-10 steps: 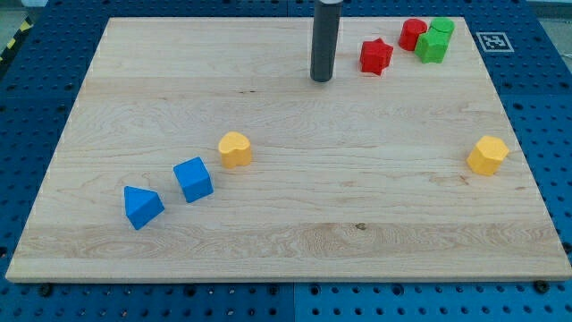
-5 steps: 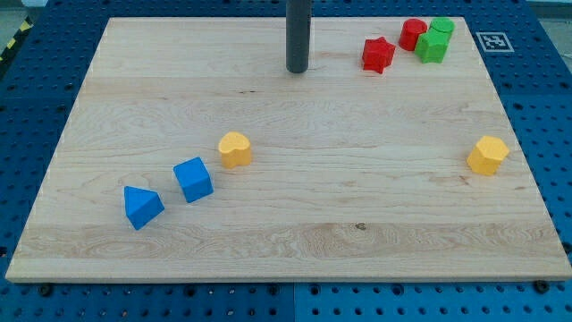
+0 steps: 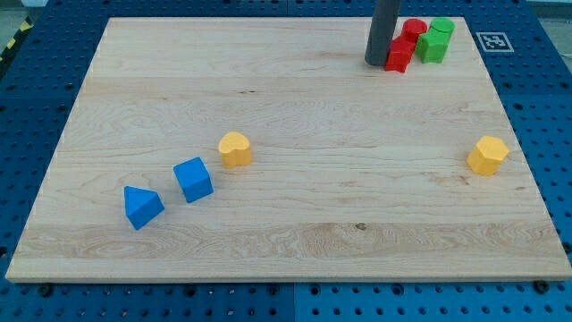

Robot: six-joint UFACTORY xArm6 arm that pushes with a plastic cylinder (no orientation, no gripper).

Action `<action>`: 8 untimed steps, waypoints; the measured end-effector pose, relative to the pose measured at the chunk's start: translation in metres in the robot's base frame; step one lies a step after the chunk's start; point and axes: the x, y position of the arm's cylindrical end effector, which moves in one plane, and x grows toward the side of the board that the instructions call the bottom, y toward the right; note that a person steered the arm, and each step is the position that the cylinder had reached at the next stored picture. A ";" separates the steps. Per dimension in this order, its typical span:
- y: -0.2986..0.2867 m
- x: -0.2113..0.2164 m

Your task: Keep the red star at the bottom of the red circle

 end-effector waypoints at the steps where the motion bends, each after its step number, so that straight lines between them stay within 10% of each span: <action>1: -0.013 0.015; 8: -0.041 -0.012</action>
